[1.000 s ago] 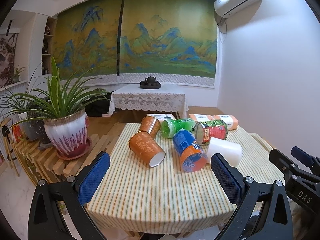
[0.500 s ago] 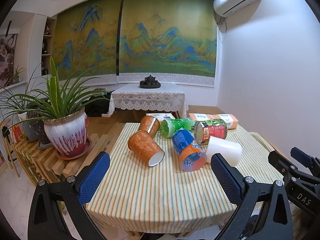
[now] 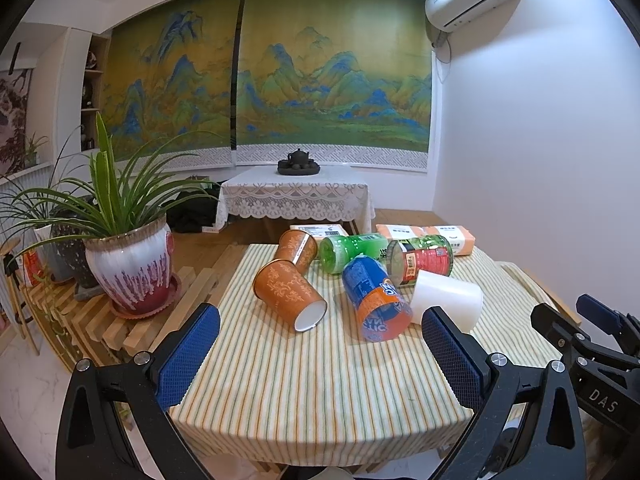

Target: Flip cup upside down

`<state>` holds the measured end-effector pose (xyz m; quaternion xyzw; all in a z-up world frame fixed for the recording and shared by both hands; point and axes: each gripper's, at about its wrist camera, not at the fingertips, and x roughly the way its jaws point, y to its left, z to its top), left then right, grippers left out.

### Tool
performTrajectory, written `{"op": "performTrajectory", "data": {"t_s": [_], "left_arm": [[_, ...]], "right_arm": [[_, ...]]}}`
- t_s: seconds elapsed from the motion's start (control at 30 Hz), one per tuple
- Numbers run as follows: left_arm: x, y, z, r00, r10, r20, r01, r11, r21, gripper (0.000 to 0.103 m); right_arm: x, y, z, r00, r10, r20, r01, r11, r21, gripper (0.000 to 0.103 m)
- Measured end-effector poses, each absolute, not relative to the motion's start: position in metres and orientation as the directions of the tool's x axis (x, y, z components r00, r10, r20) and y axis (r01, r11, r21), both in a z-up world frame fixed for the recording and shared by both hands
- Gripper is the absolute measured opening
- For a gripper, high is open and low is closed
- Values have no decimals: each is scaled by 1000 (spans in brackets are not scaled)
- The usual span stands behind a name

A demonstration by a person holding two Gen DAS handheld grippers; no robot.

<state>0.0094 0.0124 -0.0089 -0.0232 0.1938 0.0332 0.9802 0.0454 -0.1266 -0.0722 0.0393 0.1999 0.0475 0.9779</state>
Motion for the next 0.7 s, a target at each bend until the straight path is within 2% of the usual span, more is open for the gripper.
{"op": "performTrajectory", "data": {"t_s": [0.2,0.3,0.47,0.7], "left_arm": [[15,12,-12,916,46,-399,-67,997,-39,102],[19,12,-15,913,47,-406,-67,997,-33,102],[22,15,-19,908,61,-415,-77,997,-23,102],[30,16,-28,895,58,-442,-74,997,-18,102]], "right_arm": [[55,-128,-77,904,127,-407,-96,991,94,81],[63,-132,-81,893,160,-420,-135,987,87,85],[86,-140,-85,868,254,-427,-257,965,53,88],[146,-165,-101,758,405,-511,-412,905,106,89]]}}
